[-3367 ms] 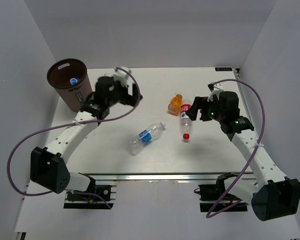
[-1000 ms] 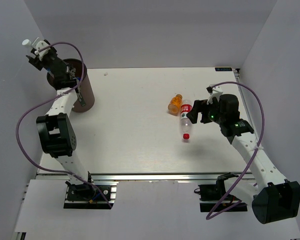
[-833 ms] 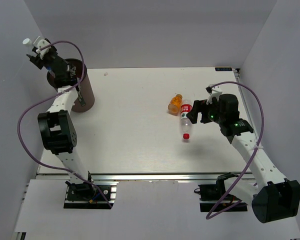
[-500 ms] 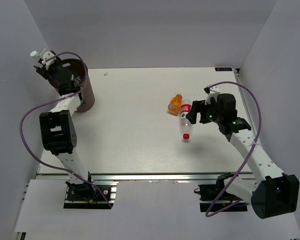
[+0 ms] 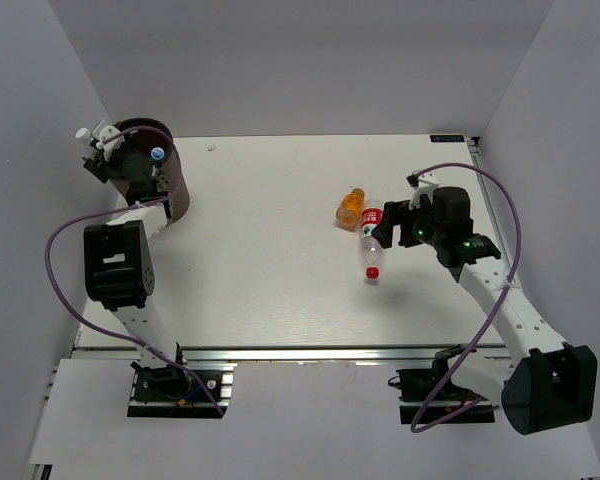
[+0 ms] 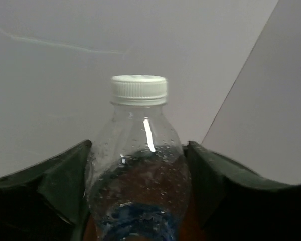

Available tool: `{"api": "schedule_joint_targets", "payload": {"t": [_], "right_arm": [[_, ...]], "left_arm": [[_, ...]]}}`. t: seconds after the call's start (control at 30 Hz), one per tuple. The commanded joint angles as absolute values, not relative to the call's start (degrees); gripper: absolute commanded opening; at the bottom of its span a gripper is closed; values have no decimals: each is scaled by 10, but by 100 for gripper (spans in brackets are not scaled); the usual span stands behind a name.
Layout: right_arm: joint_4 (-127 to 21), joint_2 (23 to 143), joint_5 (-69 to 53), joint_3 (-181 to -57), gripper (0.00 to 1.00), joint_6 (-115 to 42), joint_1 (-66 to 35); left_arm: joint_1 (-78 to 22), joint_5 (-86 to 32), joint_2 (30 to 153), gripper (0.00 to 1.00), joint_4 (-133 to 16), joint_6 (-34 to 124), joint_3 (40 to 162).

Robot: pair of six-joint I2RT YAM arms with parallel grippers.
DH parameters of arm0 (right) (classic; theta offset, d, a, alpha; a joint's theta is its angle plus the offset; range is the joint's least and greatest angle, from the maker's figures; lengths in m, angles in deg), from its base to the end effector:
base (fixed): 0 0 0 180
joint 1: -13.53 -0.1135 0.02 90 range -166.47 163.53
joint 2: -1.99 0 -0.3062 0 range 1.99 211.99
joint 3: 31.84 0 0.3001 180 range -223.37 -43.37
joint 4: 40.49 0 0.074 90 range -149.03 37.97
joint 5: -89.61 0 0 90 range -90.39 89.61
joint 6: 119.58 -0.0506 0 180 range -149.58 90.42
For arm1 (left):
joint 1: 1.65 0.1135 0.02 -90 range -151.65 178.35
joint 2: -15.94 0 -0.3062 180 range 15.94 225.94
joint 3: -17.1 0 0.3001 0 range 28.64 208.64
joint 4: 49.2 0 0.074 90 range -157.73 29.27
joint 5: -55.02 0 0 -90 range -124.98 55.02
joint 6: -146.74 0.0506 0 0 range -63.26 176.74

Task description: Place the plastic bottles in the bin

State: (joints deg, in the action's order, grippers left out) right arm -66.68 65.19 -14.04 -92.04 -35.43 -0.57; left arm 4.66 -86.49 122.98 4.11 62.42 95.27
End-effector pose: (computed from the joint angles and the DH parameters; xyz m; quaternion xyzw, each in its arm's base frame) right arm 0.2775 0.0820 0.3110 -0.1216 0.8498 0.1880 0.4772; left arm 0.4614 0.0909 0.3050 -0.3680 0.4856 0.3131 0.7285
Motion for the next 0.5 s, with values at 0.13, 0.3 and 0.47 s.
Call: {"api": "schedule_joint_targets", "payload": {"t": [0.13, 0.3, 0.47], "right_arm": [[-642, 666, -145, -943, 89, -360, -4], [-650, 683, -97, -943, 89, -381, -4], [-653, 729, -37, -943, 89, -416, -10]], "left_arm": [[39, -859, 1177, 98, -23, 610, 938], [33, -857, 1146, 98, -133, 596, 993], [31, -847, 1111, 98, -213, 546, 1025]]}}
